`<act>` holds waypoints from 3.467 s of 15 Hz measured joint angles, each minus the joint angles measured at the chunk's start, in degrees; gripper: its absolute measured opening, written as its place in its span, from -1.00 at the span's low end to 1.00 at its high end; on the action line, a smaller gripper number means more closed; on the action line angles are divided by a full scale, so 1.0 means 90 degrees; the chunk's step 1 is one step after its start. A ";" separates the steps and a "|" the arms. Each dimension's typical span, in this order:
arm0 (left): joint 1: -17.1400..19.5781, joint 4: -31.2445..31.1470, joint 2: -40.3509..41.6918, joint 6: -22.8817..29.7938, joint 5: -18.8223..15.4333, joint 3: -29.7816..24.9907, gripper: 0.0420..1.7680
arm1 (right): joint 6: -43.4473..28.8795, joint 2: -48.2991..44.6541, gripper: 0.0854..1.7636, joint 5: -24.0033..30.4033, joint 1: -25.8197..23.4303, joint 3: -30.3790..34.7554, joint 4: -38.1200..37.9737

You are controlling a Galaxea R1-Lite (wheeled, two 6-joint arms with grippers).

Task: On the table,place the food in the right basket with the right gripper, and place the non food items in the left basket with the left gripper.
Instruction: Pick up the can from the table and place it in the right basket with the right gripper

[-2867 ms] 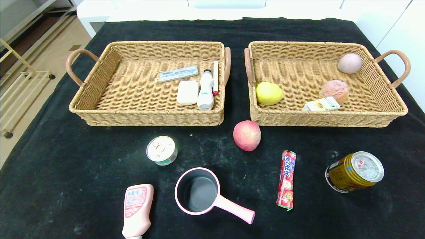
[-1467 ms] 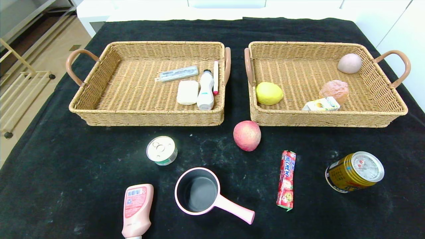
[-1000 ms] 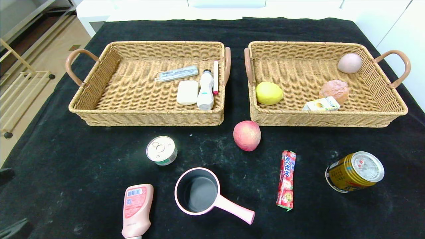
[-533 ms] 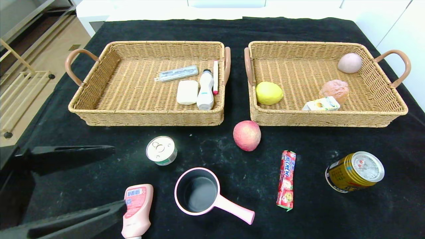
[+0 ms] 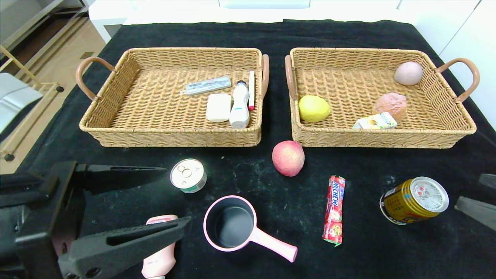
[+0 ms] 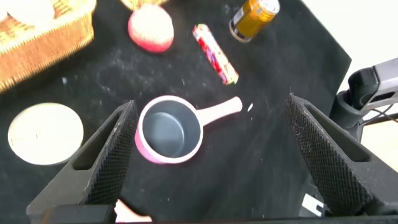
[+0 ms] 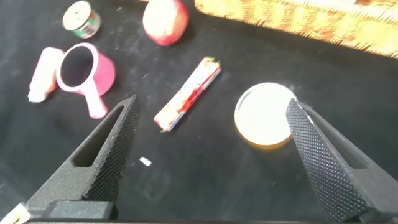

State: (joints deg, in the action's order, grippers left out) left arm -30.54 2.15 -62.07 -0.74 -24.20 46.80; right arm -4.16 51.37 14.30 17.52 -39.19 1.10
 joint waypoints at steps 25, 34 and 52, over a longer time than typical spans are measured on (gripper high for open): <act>0.0131 -0.0085 0.0381 -0.0022 0.0601 -0.0110 0.94 | -0.1249 0.2999 0.94 -0.2828 0.0684 -0.4019 -0.4532; 0.0102 -0.0085 0.0414 -0.0030 0.0600 -0.0123 0.94 | -0.1629 0.3645 0.94 -0.2823 0.0715 -0.3948 -0.4636; 0.0092 -0.0095 0.0530 -0.0115 0.0600 -0.0146 0.94 | -0.2343 0.4380 0.94 -0.2878 0.0706 -0.3644 -0.4574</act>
State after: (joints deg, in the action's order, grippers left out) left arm -29.71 1.29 -57.31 -1.78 -18.80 45.48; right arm -25.25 90.80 -11.61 23.87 -71.99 -40.07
